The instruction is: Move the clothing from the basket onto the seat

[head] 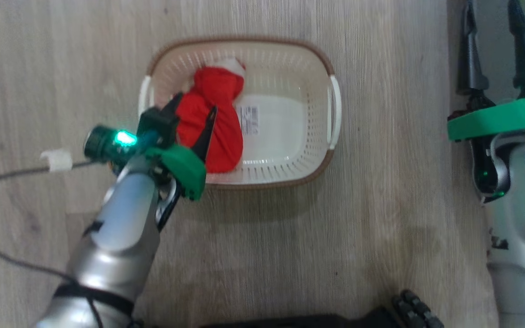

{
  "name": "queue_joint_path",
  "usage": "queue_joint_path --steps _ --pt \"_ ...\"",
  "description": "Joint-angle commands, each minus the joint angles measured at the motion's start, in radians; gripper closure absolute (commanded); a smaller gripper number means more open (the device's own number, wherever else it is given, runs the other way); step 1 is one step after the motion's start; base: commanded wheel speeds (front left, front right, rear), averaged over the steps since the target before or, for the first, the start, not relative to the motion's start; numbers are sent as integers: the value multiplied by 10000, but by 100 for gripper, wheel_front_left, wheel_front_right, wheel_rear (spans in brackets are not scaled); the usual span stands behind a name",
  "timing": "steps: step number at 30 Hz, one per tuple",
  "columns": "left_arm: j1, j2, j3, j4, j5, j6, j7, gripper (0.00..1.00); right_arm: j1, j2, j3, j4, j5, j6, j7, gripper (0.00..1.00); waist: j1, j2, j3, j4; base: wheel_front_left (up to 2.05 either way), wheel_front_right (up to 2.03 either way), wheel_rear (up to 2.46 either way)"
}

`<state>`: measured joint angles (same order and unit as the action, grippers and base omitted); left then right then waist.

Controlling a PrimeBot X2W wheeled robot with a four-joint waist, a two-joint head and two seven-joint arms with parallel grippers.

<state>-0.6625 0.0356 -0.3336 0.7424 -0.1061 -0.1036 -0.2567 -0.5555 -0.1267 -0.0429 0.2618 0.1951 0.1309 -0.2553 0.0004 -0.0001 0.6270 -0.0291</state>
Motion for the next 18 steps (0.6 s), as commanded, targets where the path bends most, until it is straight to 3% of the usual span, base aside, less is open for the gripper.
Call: queue_joint_path --steps 1,13,18 --pt "-317 147 54 81 250 12 -51 0 -49 126 257 -376 -62 -2 -65 0 -4 1 813 -295 0 0 0" --pt "-3159 150 -1227 3950 1460 490 262 0 -628 561 625 -568 97 -2 -65 0 -4 1 2514 -1287 0 0 0" --pt "-3832 246 -1875 4750 2091 613 632 0 -686 661 714 -660 158 -2 -65 0 -4 1 2922 -1540 0 0 0"
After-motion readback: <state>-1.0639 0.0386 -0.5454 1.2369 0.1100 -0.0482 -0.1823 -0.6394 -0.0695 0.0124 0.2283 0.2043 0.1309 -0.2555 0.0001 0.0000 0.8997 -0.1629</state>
